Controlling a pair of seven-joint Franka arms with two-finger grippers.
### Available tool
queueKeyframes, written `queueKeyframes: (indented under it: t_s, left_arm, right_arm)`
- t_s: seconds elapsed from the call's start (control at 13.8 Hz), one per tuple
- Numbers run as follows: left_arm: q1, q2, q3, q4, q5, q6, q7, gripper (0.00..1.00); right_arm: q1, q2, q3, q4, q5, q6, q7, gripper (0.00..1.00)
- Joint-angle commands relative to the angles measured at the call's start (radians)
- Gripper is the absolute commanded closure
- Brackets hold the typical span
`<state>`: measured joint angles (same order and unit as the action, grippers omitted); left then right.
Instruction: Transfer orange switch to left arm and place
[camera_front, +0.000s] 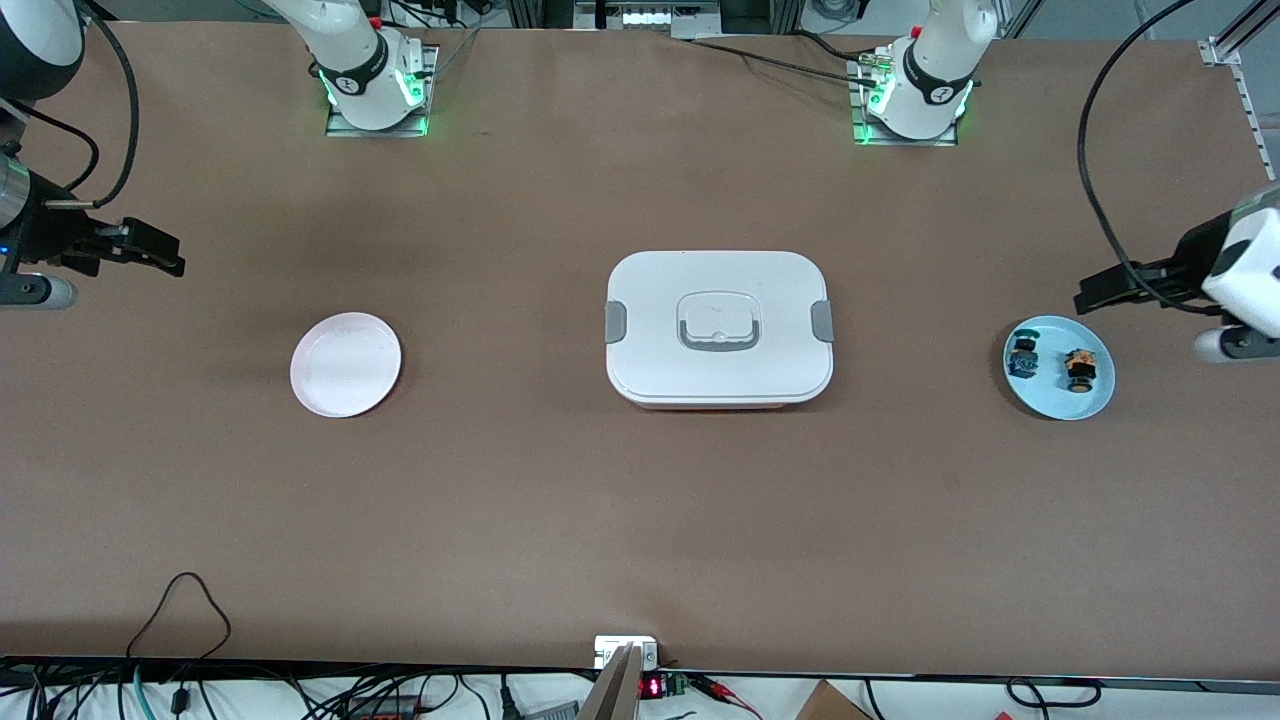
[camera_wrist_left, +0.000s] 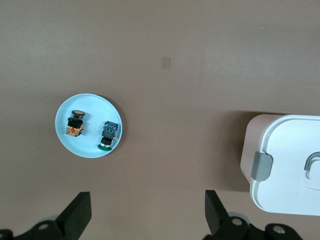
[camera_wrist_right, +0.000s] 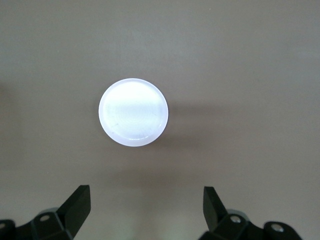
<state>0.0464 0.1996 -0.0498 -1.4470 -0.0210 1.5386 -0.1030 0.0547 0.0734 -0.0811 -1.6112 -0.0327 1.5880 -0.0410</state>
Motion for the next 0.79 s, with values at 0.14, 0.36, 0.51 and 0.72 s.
queueKeyframes:
  t_s: [0.14, 0.36, 0.51, 0.72]
  left_arm:
    - [-0.02, -0.134, 0.011, -0.211, -0.013, 0.11, -0.007, 0.0]
    - [-0.02, -0.131, 0.008, -0.21, -0.011, 0.11, -0.009, 0.0]
    - [-0.013, -0.129, 0.007, -0.21, -0.001, 0.11, -0.009, 0.0]
    - [-0.007, -0.129, 0.01, -0.205, 0.006, 0.11, -0.007, 0.0]
  right_arm:
    - [-0.001, -0.017, 0.0, 0.005, 0.013, -0.026, 0.012, 0.0]
    - [-0.002, -0.015, 0.0, 0.005, 0.013, -0.017, 0.013, 0.0]
    - [-0.001, -0.015, 0.001, 0.005, 0.014, -0.017, 0.013, 0.0]
    - [-0.001, -0.015, 0.001, 0.005, 0.014, -0.013, 0.013, 0.0]
